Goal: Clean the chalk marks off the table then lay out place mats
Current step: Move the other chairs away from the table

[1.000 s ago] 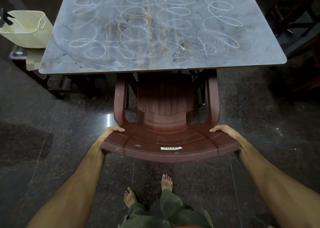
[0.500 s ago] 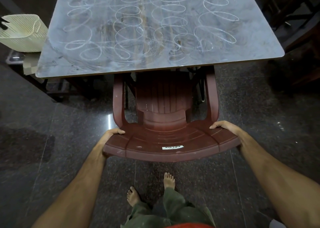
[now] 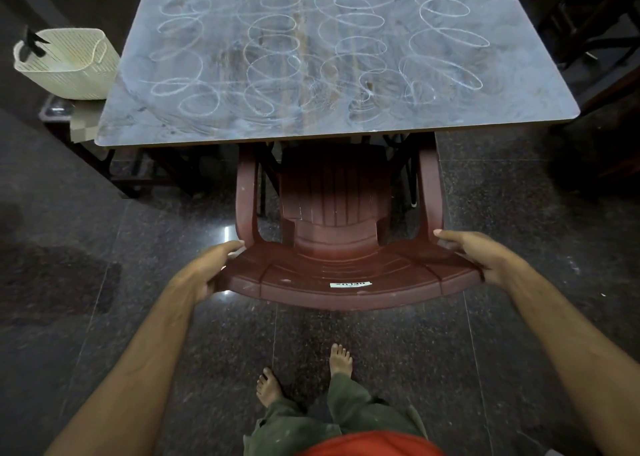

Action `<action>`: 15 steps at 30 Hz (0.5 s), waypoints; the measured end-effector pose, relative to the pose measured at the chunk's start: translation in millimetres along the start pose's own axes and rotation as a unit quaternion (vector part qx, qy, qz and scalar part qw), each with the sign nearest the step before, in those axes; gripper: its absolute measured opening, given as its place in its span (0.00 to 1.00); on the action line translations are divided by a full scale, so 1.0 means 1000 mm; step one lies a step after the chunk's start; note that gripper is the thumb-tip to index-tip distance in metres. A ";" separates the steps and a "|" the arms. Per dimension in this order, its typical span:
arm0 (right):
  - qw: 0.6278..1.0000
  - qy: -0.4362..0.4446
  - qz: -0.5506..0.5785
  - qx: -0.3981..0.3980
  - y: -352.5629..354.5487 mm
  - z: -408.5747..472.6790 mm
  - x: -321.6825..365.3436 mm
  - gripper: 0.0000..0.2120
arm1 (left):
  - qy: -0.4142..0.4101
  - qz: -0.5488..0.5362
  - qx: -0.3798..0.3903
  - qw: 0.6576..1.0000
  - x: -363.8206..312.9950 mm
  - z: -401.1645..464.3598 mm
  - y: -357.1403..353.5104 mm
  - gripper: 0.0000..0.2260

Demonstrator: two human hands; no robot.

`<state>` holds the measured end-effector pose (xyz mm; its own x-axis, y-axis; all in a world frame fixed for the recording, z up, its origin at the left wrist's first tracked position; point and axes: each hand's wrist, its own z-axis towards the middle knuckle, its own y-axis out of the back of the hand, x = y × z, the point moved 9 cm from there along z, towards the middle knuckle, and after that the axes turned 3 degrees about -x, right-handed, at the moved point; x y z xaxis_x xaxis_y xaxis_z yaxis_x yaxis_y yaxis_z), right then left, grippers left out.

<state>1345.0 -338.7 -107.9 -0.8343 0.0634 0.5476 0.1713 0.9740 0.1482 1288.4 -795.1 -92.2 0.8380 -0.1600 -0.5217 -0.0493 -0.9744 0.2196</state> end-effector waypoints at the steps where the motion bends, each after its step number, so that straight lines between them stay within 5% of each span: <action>1: 1.000 0.019 -0.024 0.006 0.000 -0.004 0.002 0.18 | -0.017 0.004 0.004 1.000 -0.002 -0.002 -0.001 0.09; 7: 0.943 0.147 -0.281 -0.102 -0.001 -0.024 0.011 0.24 | -0.063 0.039 -0.050 0.996 0.004 -0.020 -0.009 0.06; 15: 0.959 0.139 -0.212 -0.126 0.015 -0.032 0.006 0.11 | -0.070 0.000 -0.060 0.996 0.013 -0.043 -0.017 0.06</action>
<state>1359.1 -330.3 -75.6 -0.6912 -0.4213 0.5871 -0.0020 0.8136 0.5814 1323.8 -774.0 -67.6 0.7540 -0.1890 -0.6291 0.0220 -0.9499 0.3117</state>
